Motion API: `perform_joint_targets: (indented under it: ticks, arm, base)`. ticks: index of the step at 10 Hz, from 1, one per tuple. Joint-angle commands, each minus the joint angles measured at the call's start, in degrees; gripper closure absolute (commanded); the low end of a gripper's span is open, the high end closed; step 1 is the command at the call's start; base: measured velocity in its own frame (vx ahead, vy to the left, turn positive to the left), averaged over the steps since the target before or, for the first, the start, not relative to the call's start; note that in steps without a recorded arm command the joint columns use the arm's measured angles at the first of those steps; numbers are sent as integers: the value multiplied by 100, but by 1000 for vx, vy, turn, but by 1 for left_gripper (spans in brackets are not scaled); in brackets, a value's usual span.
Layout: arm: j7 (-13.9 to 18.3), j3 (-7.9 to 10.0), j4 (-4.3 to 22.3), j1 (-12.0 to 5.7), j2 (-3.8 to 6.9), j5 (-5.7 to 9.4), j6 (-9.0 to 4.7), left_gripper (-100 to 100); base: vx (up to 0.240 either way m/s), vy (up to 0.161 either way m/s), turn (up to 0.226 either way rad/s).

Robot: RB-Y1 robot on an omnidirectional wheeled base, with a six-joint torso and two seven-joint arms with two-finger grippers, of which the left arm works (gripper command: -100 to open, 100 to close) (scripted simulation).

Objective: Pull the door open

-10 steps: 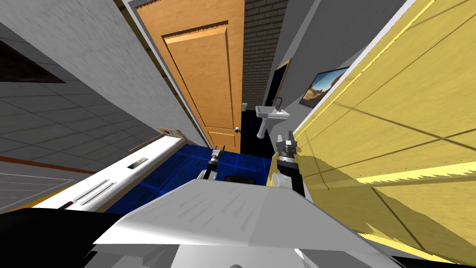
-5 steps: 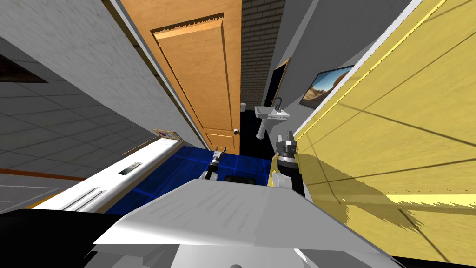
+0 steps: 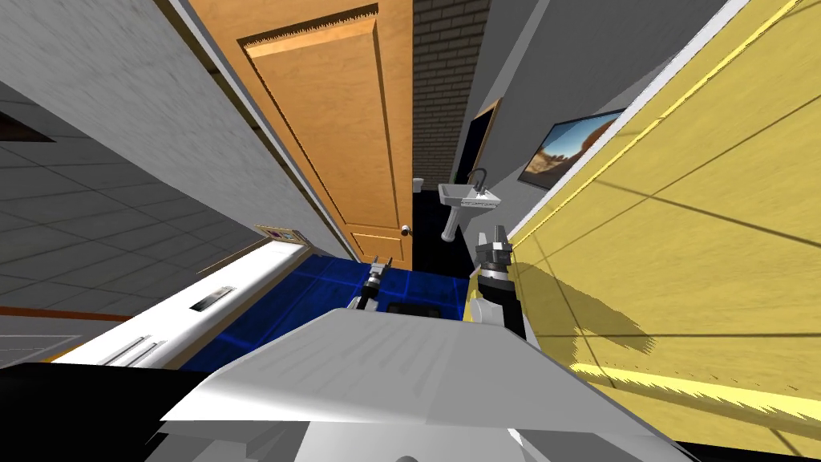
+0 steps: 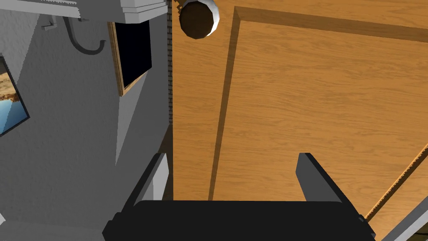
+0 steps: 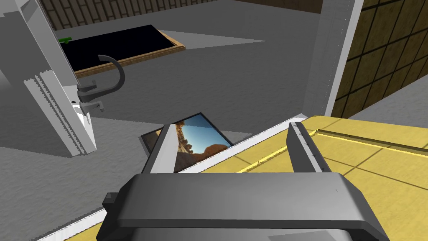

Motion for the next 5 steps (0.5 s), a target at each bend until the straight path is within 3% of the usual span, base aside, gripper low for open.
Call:
perform_joint_targets:
  ticks: [1,5]
  arm:
    - [-168,1,140,-37,-51,-22,-32,-100]
    - [-636,9,586,-145,-196,-83,-143,-100]
  base:
    - [105,-24,-8]
    - [166,-28,6]
